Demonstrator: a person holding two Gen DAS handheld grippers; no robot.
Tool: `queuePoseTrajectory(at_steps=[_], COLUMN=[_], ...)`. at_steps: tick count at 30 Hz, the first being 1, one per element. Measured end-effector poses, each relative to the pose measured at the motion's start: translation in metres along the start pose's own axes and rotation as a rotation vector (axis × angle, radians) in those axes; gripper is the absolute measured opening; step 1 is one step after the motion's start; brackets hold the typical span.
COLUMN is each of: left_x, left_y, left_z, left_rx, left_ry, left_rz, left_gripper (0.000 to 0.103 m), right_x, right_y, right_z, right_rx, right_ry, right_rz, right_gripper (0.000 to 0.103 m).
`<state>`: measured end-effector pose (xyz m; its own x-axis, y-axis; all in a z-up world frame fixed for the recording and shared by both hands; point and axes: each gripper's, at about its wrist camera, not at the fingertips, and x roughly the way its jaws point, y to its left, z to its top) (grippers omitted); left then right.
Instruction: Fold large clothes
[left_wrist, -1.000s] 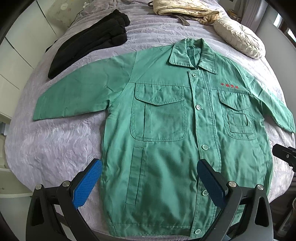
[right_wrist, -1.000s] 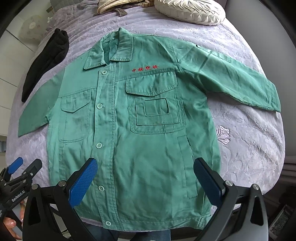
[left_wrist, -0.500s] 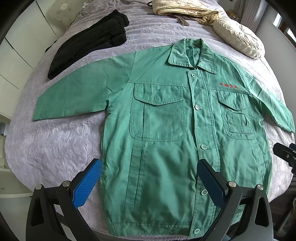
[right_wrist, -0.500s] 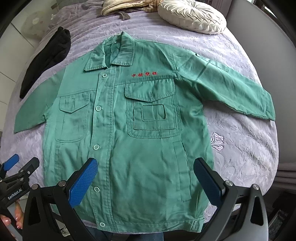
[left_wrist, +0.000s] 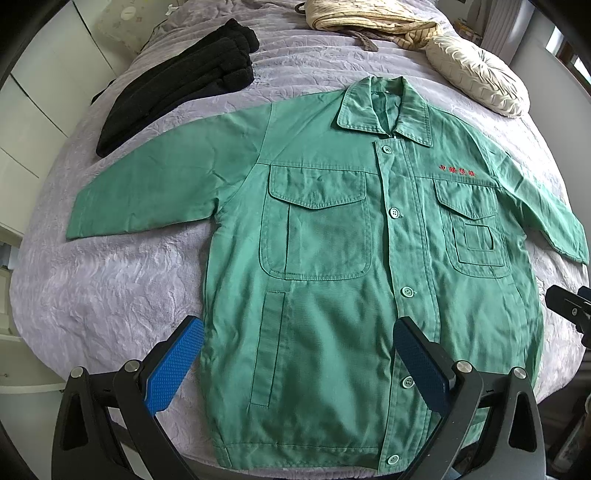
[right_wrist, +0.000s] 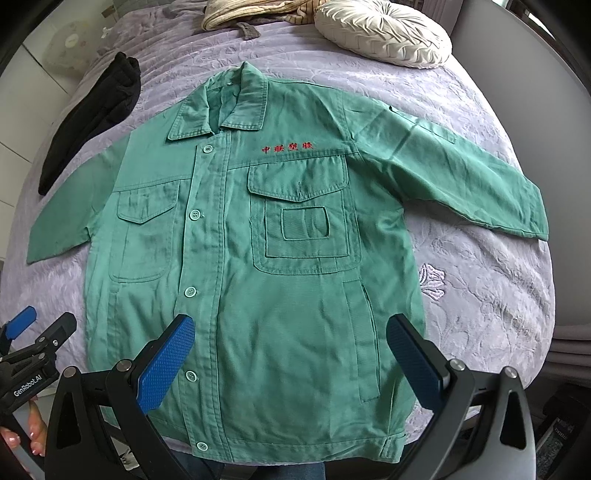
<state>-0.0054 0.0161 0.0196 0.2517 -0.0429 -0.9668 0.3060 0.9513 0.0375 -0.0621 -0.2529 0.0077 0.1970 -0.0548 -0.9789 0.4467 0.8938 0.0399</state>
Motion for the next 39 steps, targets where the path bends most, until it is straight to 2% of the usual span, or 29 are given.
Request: queuePoseTrajectory(at_steps=[39], left_x=[0.0012], left_y=[0.0059], left_z=[-0.0015], left_rx=[-0.002], left_ry=[0.005], left_rz=[0.000], left_gripper=[0.103], right_x=[0.0020], right_y=[-0.0037], right_z=[-0.0013], right_rx=[0.005], right_ry=[0.004], right_rz=[-0.004], right_gripper=[0.103])
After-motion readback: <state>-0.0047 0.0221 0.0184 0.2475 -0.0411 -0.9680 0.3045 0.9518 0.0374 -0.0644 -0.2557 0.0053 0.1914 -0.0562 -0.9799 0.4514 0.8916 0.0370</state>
